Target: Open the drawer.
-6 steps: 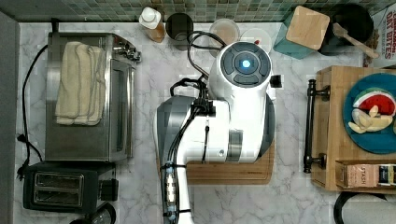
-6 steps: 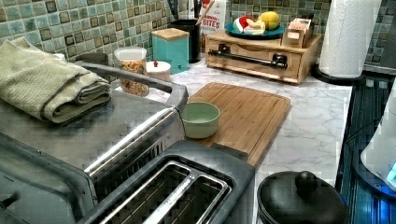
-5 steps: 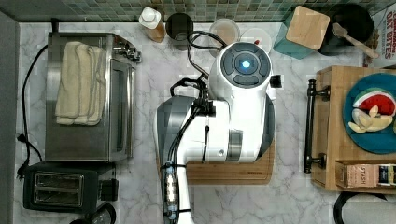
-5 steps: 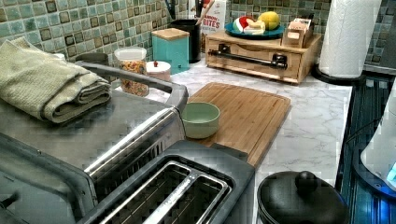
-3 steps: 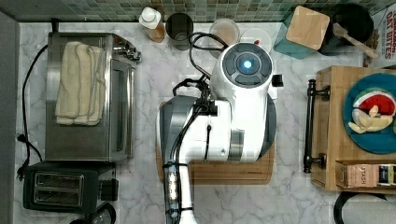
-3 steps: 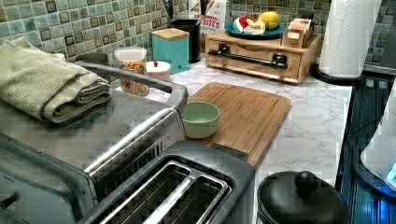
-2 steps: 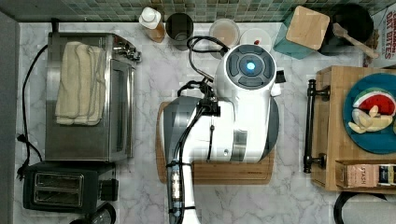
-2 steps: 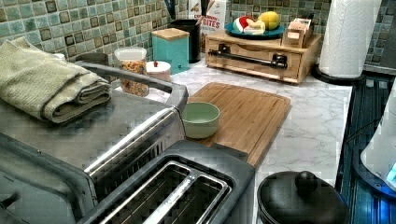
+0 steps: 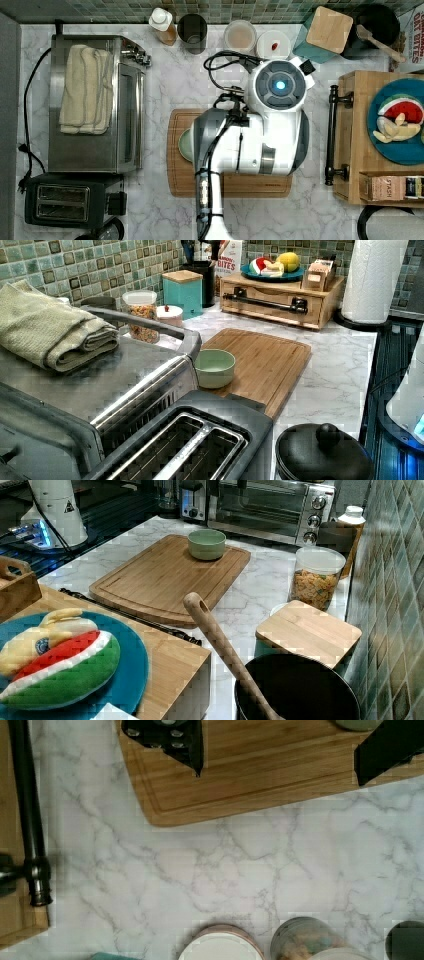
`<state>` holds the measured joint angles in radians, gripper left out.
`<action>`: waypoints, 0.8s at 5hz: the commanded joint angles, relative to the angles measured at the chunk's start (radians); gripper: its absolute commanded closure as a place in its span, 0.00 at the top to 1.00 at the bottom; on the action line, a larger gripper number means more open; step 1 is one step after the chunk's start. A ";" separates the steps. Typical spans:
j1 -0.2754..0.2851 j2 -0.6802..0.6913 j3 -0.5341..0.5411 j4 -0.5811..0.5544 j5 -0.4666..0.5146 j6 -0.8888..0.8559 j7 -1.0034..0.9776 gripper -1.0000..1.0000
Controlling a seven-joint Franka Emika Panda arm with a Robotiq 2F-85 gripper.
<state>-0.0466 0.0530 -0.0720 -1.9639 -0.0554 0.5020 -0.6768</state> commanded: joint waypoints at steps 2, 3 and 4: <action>-0.193 0.088 -0.136 0.018 0.032 0.061 -0.422 1.00; -0.217 0.119 -0.145 0.038 0.036 0.069 -0.436 1.00; -0.244 0.119 -0.129 0.004 0.020 0.114 -0.440 1.00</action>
<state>-0.2971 0.1896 -0.1737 -1.9756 -0.0537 0.5791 -1.0430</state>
